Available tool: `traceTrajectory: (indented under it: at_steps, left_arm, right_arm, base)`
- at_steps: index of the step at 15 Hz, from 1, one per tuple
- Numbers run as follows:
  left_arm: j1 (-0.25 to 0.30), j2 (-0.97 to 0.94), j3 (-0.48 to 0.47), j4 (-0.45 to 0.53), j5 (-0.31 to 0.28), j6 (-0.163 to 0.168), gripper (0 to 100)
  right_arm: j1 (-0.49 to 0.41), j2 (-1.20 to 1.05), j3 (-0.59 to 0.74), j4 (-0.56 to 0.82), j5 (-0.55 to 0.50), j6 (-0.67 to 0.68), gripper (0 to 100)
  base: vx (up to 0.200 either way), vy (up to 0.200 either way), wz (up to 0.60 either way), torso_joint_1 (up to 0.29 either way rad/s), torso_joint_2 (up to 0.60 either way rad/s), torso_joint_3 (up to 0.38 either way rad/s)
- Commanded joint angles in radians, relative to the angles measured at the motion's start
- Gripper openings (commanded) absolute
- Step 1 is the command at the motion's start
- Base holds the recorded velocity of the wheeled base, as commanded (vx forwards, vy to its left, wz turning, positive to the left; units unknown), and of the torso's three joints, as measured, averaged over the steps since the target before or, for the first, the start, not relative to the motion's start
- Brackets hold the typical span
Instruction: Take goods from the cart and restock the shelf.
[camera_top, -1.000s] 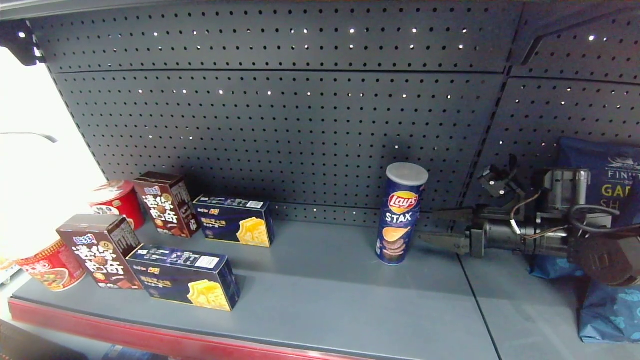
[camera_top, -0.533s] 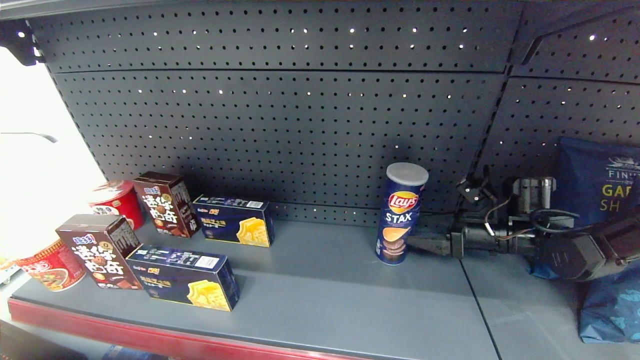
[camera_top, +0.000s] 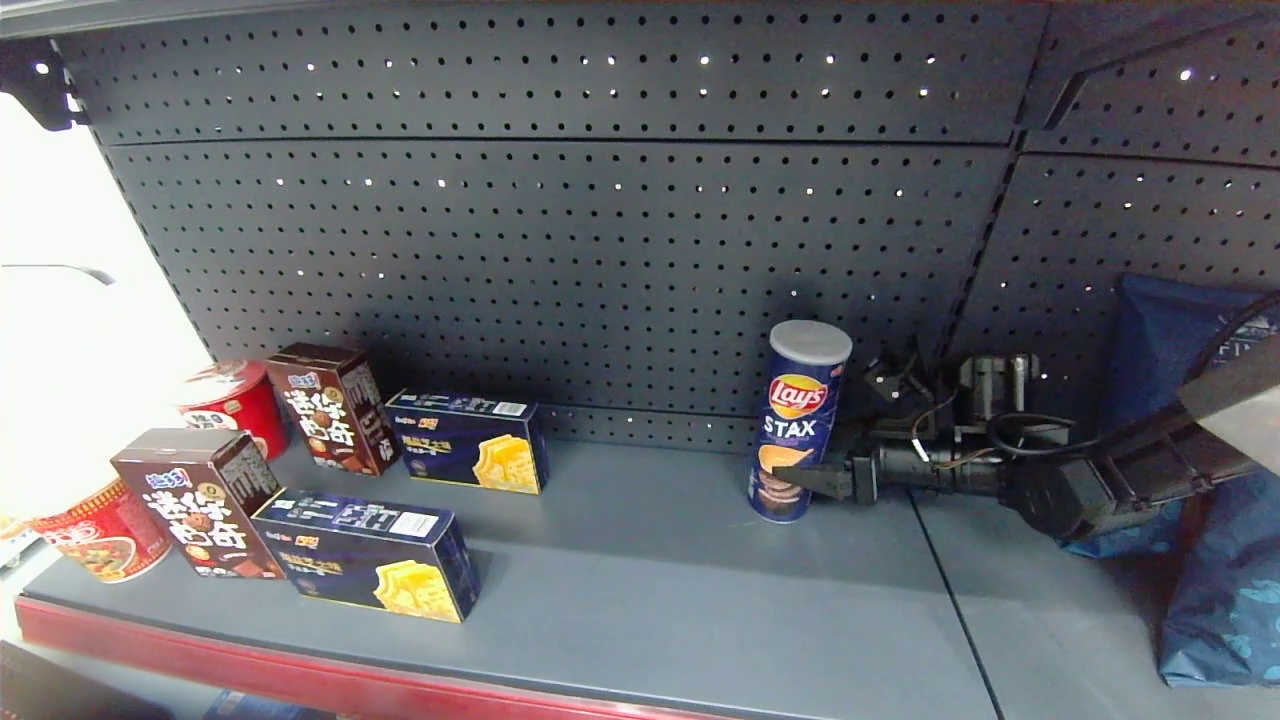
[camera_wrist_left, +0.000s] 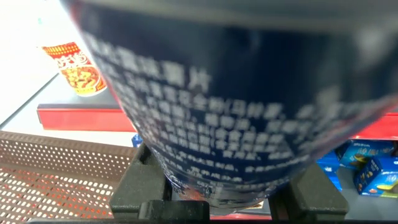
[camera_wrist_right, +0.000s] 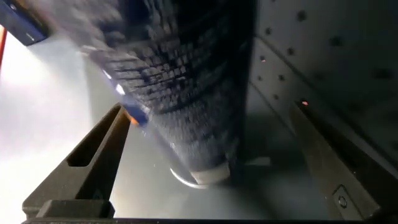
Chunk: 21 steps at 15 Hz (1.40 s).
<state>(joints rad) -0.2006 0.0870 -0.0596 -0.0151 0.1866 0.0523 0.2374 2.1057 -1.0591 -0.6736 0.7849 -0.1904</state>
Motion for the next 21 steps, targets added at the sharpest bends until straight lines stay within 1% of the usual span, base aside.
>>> traceTrajectory:
  at_steps: [1,6,10,11,15,17,18,21]
  left_arm:
    - [0.0,0.002,0.004,0.0,0.001,0.0,0]
    - [0.0,0.002,0.02,0.0,0.002,-0.002,0]
    - [0.0,0.002,0.02,0.0,0.004,-0.002,0]
    - [0.0,0.002,0.02,0.0,0.004,-0.002,0]
    - [0.001,0.002,0.037,-0.002,0.005,-0.002,0]
    - [0.0,0.002,0.033,-0.002,0.005,-0.002,0]
    - [0.0,0.0,0.033,-0.002,0.004,-0.002,0]
    - [0.0,0.002,0.046,-0.006,0.004,-0.002,0]
  right_arm:
    - [0.017,0.034,-0.018,-0.001,-0.001,0.0,100]
    - [0.031,0.065,-0.061,-0.001,-0.001,0.012,100]
    - [0.034,0.08,-0.059,-0.006,-0.001,0.012,100]
    - [0.033,0.079,-0.059,-0.015,-0.001,0.012,0]
    - [0.031,0.03,0.002,-0.03,-0.001,0.014,0]
    - [0.026,-0.075,0.116,-0.034,0.001,0.016,0]
    - [0.025,-0.101,0.136,-0.034,0.001,0.016,0]
    - [-0.001,-0.27,0.248,-0.029,-0.001,0.016,0]
  base:
    - [0.0,0.0,0.0,0.0,0.0,0.0]
    - [0.0,0.0,0.0,0.0,0.0,0.0]
    - [0.0,0.0,0.0,0.0,0.0,0.0]
    - [0.0,0.0,0.0,0.0,0.0,0.0]
    - [0.0,0.0,0.0,0.0,0.0,0.0]
    - [0.0,0.0,0.0,0.0,0.0,0.0]
    - [0.0,0.0,0.0,0.0,0.0,0.0]
    - [0.0,0.0,0.0,0.0,0.0,0.0]
